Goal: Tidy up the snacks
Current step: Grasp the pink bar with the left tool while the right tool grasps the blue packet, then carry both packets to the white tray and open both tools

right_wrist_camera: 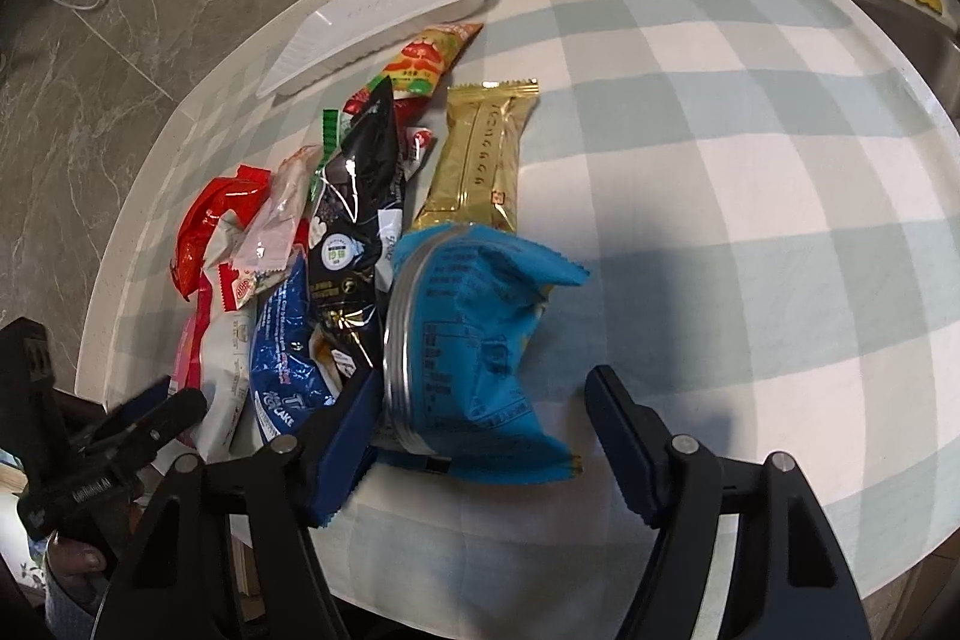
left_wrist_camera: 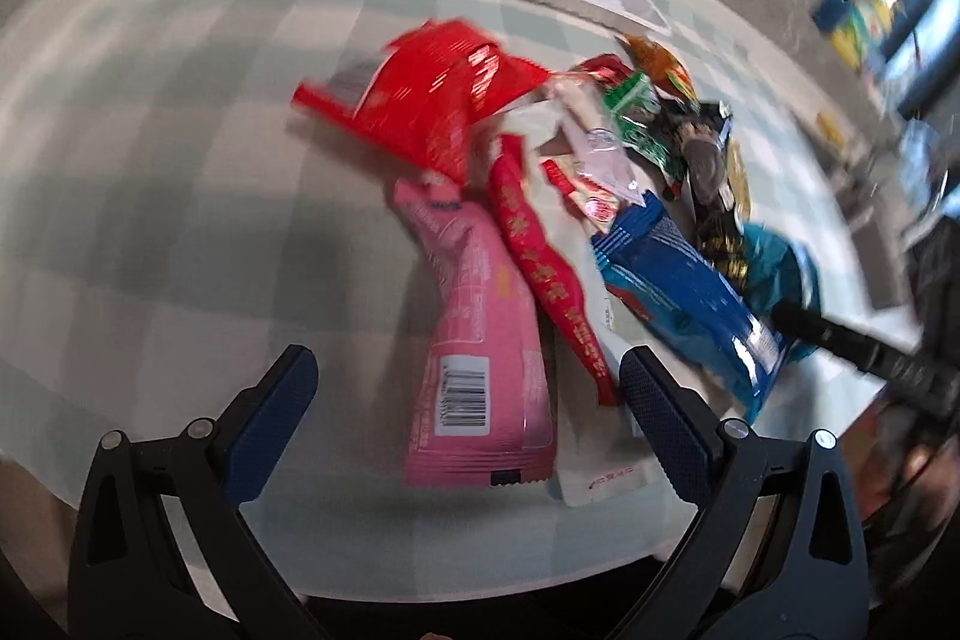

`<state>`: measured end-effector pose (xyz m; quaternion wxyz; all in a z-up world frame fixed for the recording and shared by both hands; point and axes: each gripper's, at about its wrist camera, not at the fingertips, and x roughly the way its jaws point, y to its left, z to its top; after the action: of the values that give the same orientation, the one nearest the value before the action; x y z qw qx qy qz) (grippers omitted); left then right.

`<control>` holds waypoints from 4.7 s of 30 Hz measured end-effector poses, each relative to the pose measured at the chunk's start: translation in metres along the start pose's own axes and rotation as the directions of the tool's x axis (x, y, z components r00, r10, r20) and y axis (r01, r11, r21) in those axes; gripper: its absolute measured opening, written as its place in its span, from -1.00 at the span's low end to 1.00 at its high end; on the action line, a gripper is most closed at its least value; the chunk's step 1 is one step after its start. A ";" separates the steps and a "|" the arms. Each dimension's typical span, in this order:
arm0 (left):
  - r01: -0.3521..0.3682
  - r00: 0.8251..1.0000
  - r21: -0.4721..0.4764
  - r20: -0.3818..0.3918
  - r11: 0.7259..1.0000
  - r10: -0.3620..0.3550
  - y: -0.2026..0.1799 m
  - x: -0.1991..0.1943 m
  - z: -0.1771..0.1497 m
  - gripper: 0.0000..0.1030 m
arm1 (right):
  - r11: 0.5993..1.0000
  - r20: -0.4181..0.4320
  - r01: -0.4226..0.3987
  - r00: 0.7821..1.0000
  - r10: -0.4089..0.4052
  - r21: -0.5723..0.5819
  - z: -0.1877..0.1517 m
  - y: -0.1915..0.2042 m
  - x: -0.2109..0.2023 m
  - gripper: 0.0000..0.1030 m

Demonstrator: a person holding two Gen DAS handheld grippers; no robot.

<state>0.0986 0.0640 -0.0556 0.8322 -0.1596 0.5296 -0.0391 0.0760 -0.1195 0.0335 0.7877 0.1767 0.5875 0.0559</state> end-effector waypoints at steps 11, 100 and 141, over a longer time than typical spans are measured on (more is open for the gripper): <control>0.034 0.998 0.047 0.047 0.998 -0.036 0.004 0.001 -0.006 1.00 | 0.999 0.000 -0.034 0.999 0.034 -0.001 0.001 0.004 0.003 0.70; 0.231 0.973 0.275 -0.053 0.933 -0.226 -0.010 0.031 0.327 -0.50 | 0.945 0.023 -0.318 0.948 0.317 0.077 0.271 0.009 0.049 -0.31; 0.090 0.995 0.287 0.013 0.954 -0.097 0.013 0.093 0.389 -0.44 | 0.981 0.118 0.015 0.993 0.008 -0.192 0.305 0.063 0.078 0.34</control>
<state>0.4857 0.1421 0.0108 0.8507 -0.0632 0.4992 -0.1524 0.3953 -0.1021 0.0599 0.8346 0.1015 0.5320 0.1005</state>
